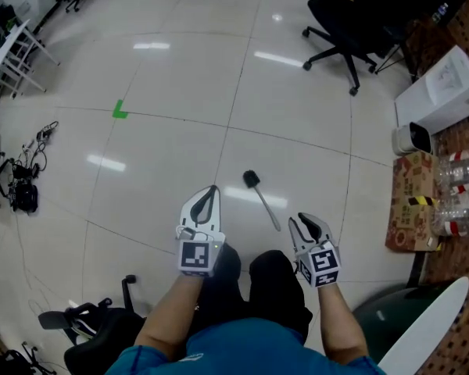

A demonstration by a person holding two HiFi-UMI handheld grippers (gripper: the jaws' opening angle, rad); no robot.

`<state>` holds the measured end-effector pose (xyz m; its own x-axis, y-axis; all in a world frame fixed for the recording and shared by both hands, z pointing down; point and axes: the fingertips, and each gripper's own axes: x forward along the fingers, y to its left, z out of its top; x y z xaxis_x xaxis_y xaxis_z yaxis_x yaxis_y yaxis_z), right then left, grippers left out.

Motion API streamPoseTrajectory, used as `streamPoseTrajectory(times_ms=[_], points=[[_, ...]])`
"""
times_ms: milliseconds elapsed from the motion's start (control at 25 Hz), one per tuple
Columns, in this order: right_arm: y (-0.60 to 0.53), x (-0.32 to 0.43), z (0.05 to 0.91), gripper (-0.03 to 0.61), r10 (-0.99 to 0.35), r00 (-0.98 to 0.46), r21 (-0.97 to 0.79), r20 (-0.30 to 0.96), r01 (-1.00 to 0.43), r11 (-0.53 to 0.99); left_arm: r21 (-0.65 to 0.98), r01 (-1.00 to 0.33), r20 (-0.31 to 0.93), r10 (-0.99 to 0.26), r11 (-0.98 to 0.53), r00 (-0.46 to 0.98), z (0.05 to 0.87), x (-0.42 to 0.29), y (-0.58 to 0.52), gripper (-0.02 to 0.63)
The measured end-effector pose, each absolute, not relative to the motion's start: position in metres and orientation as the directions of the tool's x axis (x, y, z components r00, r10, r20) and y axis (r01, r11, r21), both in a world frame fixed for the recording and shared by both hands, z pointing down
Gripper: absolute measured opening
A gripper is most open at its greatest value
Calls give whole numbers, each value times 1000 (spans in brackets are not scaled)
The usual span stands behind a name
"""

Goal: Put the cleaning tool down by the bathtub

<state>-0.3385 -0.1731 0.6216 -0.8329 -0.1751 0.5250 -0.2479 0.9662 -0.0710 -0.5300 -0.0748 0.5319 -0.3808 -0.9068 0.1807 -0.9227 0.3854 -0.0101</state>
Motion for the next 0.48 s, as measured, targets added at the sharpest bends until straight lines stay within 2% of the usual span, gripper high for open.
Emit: streamPoseTrajectory(times_ms=[480], points=[[-181, -371, 888, 130, -103, -774, -75, 625, -191, 979, -3, -906, 169, -892, 424, -419, 718, -552, -73, -5]])
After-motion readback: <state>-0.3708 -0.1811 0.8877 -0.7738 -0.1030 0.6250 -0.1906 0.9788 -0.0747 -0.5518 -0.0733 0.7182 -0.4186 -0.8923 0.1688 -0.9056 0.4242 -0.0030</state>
